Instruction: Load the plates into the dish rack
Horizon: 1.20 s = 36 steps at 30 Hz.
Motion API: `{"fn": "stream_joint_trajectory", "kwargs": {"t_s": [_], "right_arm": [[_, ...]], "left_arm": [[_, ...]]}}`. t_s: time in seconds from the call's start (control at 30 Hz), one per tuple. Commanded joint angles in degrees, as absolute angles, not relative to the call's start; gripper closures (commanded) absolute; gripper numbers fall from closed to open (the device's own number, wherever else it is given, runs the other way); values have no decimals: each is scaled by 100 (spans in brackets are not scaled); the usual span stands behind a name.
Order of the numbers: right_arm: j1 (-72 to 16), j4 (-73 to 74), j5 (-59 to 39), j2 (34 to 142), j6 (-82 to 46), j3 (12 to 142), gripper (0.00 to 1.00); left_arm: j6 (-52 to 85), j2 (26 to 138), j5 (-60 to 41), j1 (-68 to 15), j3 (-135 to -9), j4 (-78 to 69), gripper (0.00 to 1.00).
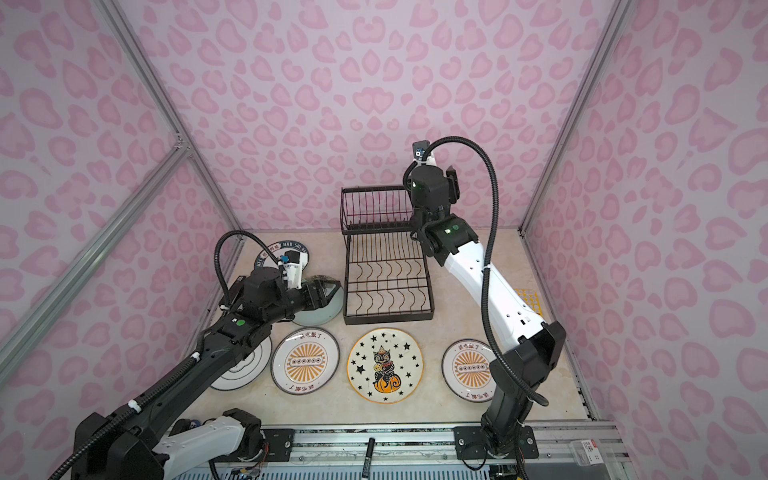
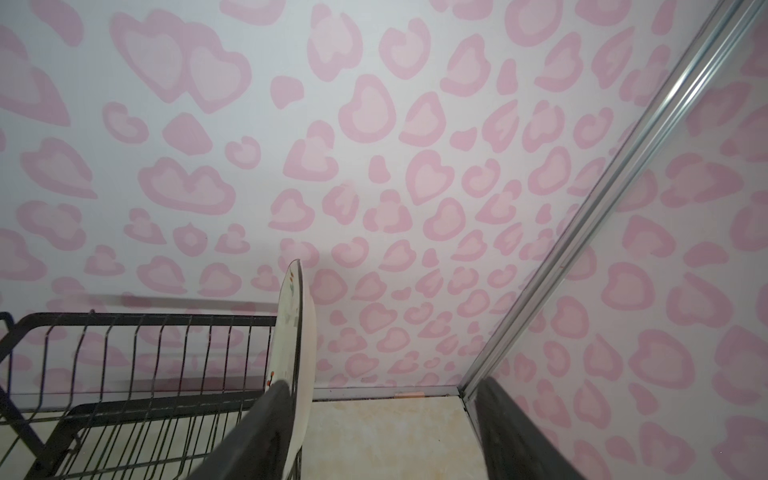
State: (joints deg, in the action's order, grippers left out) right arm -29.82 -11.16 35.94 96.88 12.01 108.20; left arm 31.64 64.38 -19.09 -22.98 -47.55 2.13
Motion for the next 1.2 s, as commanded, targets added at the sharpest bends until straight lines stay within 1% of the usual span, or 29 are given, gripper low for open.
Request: {"fn": "stream_joint_trajectory", "kwargs": {"t_s": [0.0, 0.2, 0.3, 0.43, 0.5, 0.53, 0.57, 0.67, 0.77, 1.0, 1.17], "right_arm": [[-2812, -1109, 2956, 9121, 518, 10122, 29], [-2349, -1119, 1822, 7942, -292, 8237, 29], [-2184, -1209, 1159, 7662, -580, 7460, 29], [-2015, -1157, 669, 7464, -1063, 6467, 29], [-1913, -1142, 392, 7460, -1266, 6105, 32], [-1865, -1174, 211, 7497, -1336, 5976, 38], [-1838, -1221, 54, 7539, -1383, 5881, 41], [-1811, -1316, -212, 7699, -1466, 5687, 44], [-1811, -1328, -309, 7888, -1519, 5606, 56], [-1809, -1632, -678, 8781, -1496, 6015, 55], [-1869, -1617, -682, 9307, -1572, 6104, 56]], "left_arm": [[2965, 6492, -1793, -2295, -4927, 385, 27], [2966, 6513, -1705, -2294, -4962, 461, 27], [3030, 6504, -1688, -2294, -4892, 358, 27], [3127, 6503, -1530, -2294, -4824, 291, 27], [3155, 6504, -1469, -2294, -4821, 306, 27], [3180, 6523, -1432, -2294, -4835, 338, 27], [3190, 6543, -1415, -2294, -4860, 370, 27], [3215, 6572, -1407, -2295, -4918, 424, 27], [3243, 6583, -1393, -2297, -4945, 424, 27], [3256, 6556, -1421, -2294, -4937, 462, 27], [3235, 6394, -1295, -2294, -4864, 570, 27]]}}
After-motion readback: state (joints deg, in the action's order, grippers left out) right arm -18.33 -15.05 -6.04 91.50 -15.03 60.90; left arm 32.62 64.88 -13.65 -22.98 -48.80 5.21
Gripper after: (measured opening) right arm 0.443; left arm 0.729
